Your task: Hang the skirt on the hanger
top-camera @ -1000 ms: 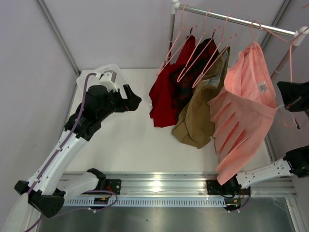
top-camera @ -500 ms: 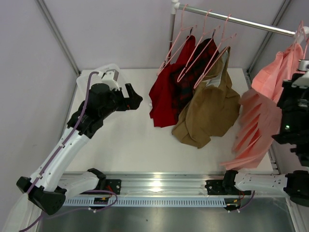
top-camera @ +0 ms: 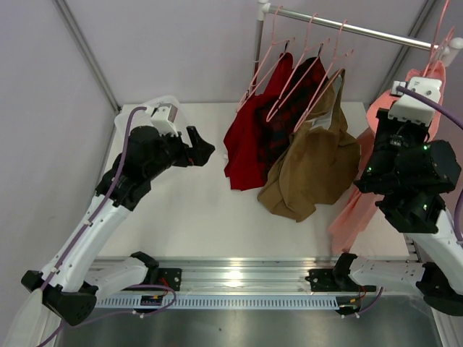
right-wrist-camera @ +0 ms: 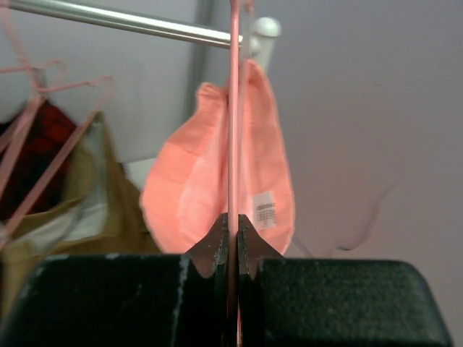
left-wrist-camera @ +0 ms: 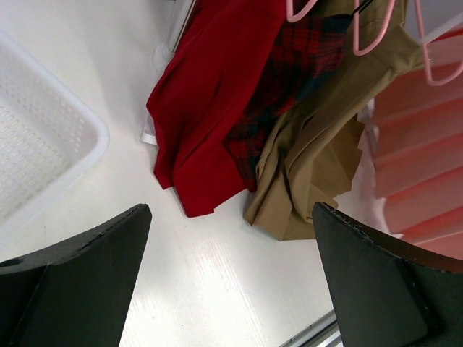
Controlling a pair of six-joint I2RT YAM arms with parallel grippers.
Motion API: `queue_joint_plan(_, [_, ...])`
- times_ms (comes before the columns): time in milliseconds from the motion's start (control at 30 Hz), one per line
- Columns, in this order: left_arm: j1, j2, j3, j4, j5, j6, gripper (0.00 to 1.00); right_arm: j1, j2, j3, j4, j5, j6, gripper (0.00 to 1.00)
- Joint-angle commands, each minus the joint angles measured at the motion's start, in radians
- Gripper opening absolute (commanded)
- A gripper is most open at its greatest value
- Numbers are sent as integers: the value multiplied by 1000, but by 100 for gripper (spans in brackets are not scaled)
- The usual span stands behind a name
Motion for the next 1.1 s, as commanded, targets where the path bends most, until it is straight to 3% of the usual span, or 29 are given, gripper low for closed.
queue_joint_plan(0, [-7, -26, 1, 50, 48, 31, 99, 117, -74, 17, 117, 239, 144, 0])
queue_joint_plan(33, [-6, -27, -7, 53, 53, 33, 99, 217, -79, 22, 87, 246, 191, 0])
queue_joint_plan(100, [-7, -32, -21, 62, 65, 31, 99, 274, -87, 28, -35, 257, 325, 0])
queue_joint_plan(200, [-6, -37, -33, 72, 76, 37, 99, 271, -93, -52, 173, 260, 177, 0])
queue_joint_plan(367, [-6, -49, -31, 70, 79, 46, 99, 42, 43, -57, 372, 263, -113, 0])
queue_joint_plan(567, [-6, -76, -42, 73, 69, 46, 99, -14, 65, -70, 375, 262, -131, 0])
queue_joint_plan(700, [-6, -76, -42, 78, 83, 46, 99, -80, 58, -188, 532, 262, -296, 0])
queue_joint_plan(933, [-4, -70, -48, 85, 105, 48, 99, -173, 59, -270, 474, 263, -319, 0])
queue_joint_plan(1067, [-4, -67, -57, 93, 122, 49, 99, -143, 36, -311, 580, 263, -341, 0])
